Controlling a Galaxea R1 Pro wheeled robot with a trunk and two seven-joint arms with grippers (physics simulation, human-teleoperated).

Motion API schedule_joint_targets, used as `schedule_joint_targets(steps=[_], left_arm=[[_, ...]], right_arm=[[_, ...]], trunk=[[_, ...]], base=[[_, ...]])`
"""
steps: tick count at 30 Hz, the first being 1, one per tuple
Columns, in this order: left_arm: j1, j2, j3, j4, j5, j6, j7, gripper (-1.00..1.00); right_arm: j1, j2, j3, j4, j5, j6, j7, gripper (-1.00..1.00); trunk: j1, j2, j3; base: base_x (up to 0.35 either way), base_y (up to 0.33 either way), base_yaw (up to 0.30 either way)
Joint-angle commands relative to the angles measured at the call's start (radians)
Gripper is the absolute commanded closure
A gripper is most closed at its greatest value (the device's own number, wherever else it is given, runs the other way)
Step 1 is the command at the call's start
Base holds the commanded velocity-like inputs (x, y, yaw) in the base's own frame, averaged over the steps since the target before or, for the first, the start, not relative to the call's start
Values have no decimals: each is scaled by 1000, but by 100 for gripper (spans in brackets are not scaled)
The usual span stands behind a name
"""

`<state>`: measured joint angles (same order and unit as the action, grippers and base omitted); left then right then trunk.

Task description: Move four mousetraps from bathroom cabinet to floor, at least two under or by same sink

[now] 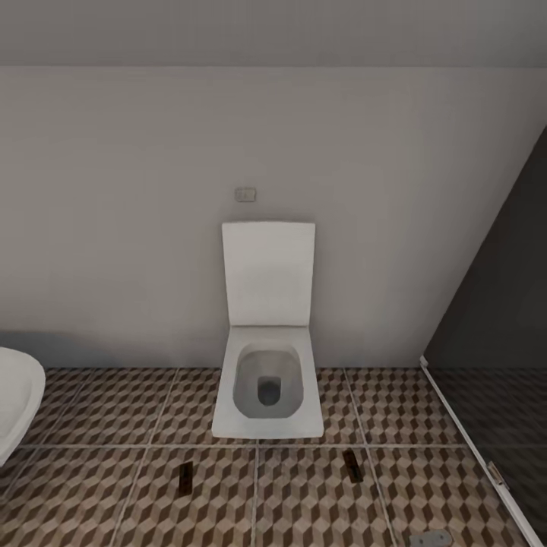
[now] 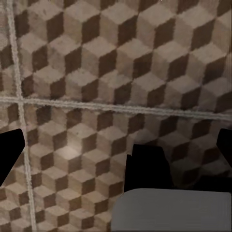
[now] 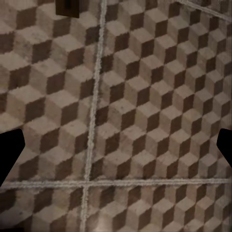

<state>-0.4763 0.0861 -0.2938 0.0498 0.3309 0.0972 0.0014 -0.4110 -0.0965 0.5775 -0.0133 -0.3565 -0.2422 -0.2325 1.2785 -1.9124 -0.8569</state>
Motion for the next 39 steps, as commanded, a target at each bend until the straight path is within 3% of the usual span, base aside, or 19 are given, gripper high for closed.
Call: schedule_joint_targets(steps=[1, 25, 39], left_arm=[[-1, 0, -8, 1, 10, 2, 0, -100], [-1, 0, -8, 1, 10, 2, 0, -100], [-1, 0, -8, 1, 10, 2, 0, -100]], right_arm=[[0, 0, 8, 0, -9, -2, -2, -100], [0, 0, 8, -2, -9, -2, -2, -100], [0, 0, 8, -3, -9, -2, -2, -100]], trunk=[[-4, 7, 2], [-96, 175, 78], [-96, 175, 78]], base=[[0, 0, 0], [0, 0, 0], [0, 0, 0]])
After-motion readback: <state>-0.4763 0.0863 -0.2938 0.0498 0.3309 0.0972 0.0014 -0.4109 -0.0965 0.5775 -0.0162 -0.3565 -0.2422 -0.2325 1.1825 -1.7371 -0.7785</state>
